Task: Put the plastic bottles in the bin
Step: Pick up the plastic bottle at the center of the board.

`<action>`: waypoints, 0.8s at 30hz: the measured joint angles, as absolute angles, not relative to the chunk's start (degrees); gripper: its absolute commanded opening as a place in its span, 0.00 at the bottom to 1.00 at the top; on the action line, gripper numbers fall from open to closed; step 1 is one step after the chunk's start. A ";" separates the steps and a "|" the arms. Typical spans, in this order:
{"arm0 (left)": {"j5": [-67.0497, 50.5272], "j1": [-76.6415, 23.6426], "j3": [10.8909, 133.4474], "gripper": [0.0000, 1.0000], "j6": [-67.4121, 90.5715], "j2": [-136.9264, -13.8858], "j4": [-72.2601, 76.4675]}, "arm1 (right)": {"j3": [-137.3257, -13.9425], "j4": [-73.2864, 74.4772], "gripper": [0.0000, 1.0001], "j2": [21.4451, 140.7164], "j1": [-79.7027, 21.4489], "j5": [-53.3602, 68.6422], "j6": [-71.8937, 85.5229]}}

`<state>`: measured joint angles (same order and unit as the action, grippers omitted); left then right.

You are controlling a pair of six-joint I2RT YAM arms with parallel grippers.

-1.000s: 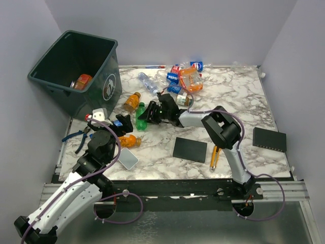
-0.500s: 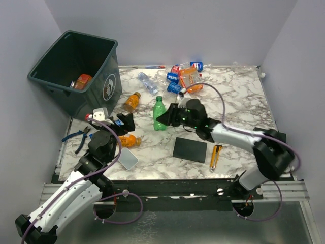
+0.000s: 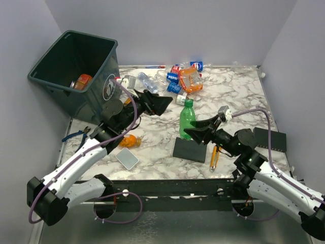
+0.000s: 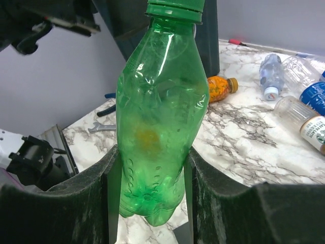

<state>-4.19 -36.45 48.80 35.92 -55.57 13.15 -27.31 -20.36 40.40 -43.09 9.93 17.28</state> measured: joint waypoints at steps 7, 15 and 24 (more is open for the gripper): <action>-21.28 -37.06 55.16 0.97 42.04 -67.79 19.49 | -23.33 -18.57 0.25 36.36 -43.13 9.89 15.81; -27.03 -40.73 55.81 0.81 42.28 -70.39 19.79 | -22.85 -18.35 0.24 36.67 -43.13 9.96 15.84; -26.98 -42.11 56.14 0.65 39.57 -72.16 18.98 | -22.85 -18.33 0.23 38.61 -43.13 11.05 15.86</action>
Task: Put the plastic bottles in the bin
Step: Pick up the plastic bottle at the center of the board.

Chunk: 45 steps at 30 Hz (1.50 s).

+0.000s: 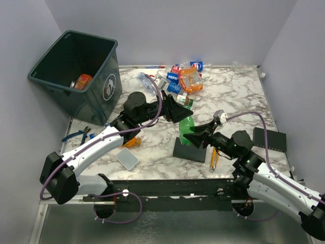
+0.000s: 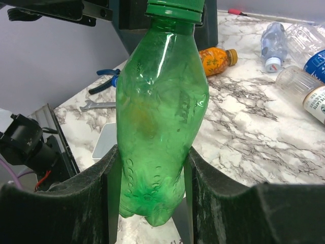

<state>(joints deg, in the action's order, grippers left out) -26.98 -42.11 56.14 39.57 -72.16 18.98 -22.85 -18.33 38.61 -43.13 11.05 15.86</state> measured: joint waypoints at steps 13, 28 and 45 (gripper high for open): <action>-23.27 -44.12 56.75 0.00 35.24 -73.10 16.88 | -23.14 -18.11 0.60 38.68 -43.13 12.32 16.47; -16.25 -44.86 56.69 0.00 32.34 -70.89 14.33 | -34.13 -8.19 1.00 39.90 -43.13 12.27 22.39; 8.97 -44.86 67.90 0.00 13.82 -62.17 4.84 | -40.56 0.73 1.00 31.05 -43.13 1.19 27.03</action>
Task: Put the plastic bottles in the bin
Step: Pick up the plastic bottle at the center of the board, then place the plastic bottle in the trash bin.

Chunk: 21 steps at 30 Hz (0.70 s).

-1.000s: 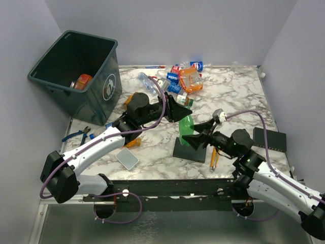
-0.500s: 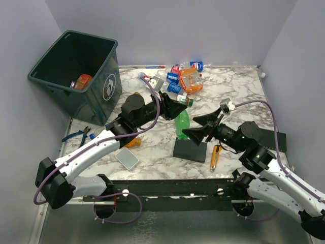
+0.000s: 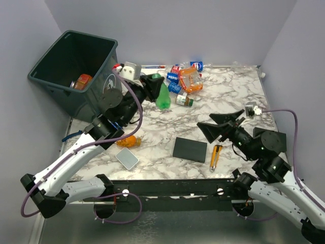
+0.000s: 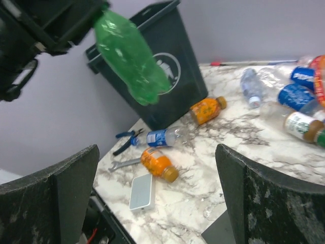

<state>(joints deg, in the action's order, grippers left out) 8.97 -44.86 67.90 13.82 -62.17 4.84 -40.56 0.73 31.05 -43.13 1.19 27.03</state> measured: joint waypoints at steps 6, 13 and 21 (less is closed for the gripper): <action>32.21 -44.77 74.67 0.00 -1.28 -60.49 4.51 | -34.44 0.32 1.00 26.00 -43.13 -9.37 27.92; 51.24 -38.83 84.07 0.00 -20.16 -66.74 14.31 | -30.30 1.76 0.99 29.91 -43.13 -12.36 30.35; 54.78 -23.55 90.94 0.00 -30.72 -76.36 27.49 | -26.09 0.99 0.98 31.18 -43.13 -10.61 34.54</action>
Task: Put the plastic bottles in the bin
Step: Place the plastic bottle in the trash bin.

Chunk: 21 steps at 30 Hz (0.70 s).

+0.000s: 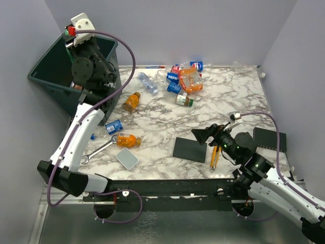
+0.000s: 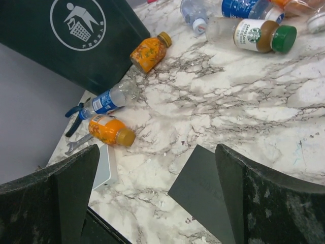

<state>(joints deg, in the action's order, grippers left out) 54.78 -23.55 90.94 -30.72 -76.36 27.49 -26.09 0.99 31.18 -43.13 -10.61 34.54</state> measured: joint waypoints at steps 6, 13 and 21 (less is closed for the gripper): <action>53.30 -17.19 84.66 0.00 -35.51 -80.79 40.69 | -23.29 0.99 0.97 28.12 -43.13 -10.90 36.84; 51.59 -16.62 80.51 0.00 -34.70 -85.43 47.11 | -22.70 2.11 0.99 23.55 -43.13 -12.01 38.54; 51.92 -15.97 79.57 0.50 -28.16 -85.80 44.42 | -22.70 3.64 1.00 24.03 -43.13 -12.19 38.13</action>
